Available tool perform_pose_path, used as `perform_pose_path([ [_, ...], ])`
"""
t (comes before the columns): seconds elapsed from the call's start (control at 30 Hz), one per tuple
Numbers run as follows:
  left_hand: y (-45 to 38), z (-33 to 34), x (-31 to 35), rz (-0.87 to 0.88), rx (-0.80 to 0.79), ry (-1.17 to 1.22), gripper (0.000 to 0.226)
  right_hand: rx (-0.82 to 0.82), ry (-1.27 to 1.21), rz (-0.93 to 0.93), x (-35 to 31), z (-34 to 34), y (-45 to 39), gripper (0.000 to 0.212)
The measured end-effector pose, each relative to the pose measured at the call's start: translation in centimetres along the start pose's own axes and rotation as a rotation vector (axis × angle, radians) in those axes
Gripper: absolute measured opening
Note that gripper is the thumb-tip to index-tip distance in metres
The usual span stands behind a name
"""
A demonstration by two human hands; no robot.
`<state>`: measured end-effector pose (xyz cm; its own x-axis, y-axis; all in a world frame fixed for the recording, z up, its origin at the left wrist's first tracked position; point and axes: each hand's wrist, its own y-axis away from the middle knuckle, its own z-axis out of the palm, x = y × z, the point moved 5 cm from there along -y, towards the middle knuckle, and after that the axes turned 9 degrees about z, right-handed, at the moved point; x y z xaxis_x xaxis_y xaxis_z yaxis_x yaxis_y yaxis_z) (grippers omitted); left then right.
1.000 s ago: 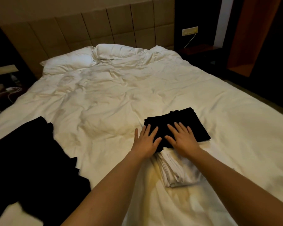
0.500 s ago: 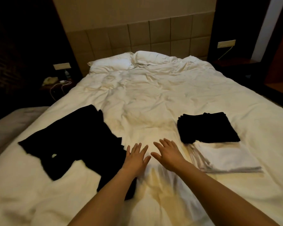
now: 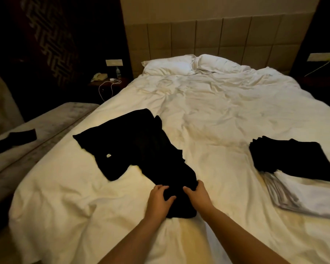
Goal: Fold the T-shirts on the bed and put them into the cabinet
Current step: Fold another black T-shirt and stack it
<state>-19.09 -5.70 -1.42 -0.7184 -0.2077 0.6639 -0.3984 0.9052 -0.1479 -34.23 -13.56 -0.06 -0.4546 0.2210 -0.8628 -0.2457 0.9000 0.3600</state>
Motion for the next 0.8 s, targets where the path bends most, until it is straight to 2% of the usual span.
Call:
perform_pose_path([
  [0.1,0.1,-0.4,-0.3,0.05,0.087,0.09,0.006,0.062,-0.109,0.054,0.6,0.9,0.4,0.01],
  [0.2,0.3,-0.8,-1.1,-0.004,0.143,0.299,0.009,0.127,-0.229,0.012,0.4,0.2,1.6,0.022],
  [0.33,1.3,-0.9,-0.9,-0.046,0.11,0.556,0.011,0.179,-0.466,0.021,2.1,-1.3,2.9,0.02],
  [0.53,4.0,-0.4,1.4,-0.05,0.062,0.756,0.019,0.301,-0.51,0.029,6.3,-5.1,6.0,0.017],
  [0.67,5.0,-0.4,2.7,0.011,0.05,0.648,0.014,0.318,-0.498,0.034,7.9,-6.3,6.9,0.017],
  [0.73,4.8,-0.8,3.0,-0.006,0.137,0.576,0.013,0.328,-0.483,0.015,7.7,-6.9,7.2,0.019],
  [0.8,4.2,-1.1,2.6,-0.125,0.266,0.602,0.014,0.347,-0.484,-0.006,7.4,-7.5,7.2,0.024],
])
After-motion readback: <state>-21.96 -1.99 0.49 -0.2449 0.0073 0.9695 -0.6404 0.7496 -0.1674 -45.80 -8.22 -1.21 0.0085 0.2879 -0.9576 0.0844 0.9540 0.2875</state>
